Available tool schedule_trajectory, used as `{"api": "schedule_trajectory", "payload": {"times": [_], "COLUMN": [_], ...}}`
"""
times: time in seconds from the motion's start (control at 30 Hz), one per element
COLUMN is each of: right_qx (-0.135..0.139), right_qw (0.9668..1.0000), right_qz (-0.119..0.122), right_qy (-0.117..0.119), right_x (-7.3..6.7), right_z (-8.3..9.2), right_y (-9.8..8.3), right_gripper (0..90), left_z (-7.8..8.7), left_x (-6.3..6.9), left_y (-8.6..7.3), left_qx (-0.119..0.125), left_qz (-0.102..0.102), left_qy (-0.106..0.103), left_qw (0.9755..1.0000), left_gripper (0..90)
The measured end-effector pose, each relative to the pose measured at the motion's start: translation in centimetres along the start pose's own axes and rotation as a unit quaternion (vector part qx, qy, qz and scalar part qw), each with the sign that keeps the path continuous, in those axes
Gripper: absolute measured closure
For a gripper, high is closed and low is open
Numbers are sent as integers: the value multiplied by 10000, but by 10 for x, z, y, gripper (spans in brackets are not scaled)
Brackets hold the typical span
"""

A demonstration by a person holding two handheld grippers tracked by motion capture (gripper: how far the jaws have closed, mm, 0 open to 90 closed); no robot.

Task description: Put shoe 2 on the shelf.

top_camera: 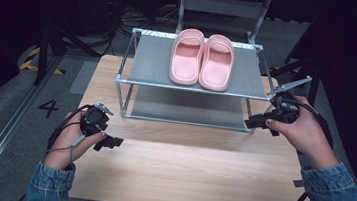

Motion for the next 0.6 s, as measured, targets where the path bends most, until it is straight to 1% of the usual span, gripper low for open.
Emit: {"api": "schedule_trajectory", "payload": {"times": [0.1, 0.17, 0.27, 0.33, 0.37, 0.43, 0.47, 0.5, 0.6], "right_qx": [19, 15, 2, 12, 25, 37, 47, 47, 64], "right_qw": [10000, 9999, 9999, 9998, 9998, 9997, 9995, 9995, 9993], "right_qz": [4, 7, 10, 14, 32, 46, 88, 88, 107], "right_qy": [-86, -99, -165, -205, -209, -222, -291, -291, -345], "right_x": [5, 6, 10, 13, 14, 16, 19, 19, 25], "right_z": [3, 3, 3, 2, 1, 0, -1, -1, -5], "right_y": [-15, -18, -29, -36, -39, -42, -48, -48, -59], "right_gripper": [661, 656, 633, 613, 601, 590, 566, 566, 536], "left_z": [0, 0, 1, 2, 2, 2, 1, 1, 1], "left_x": [-3, -3, -7, -8, -9, -10, -10, -10, -10], "left_y": [-1, -2, -4, -4, -4, -5, -4, -4, -4], "left_qx": [22, 11, 8, 24, 27, 5, 0, 0, -8], "left_qz": [60, 89, 101, 164, 167, 161, 168, 168, 152], "left_qy": [22, 28, 55, 69, 121, 136, 157, 157, 161], "left_qw": [10000, 10000, 9999, 9998, 9998, 9998, 9997, 9997, 9998], "left_gripper": [173, 173, 173, 173, 173, 173, 173, 173, 173]}}
Point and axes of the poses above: each handheld gripper's, and its own axes: z roughly backward along the jaws, y roughly out of its top, x roughly to its right, the point moved 8 cm from there along -z, roughly forward along the jaws, and after that the axes turned 1 degree about x, right-handed, at the moved point
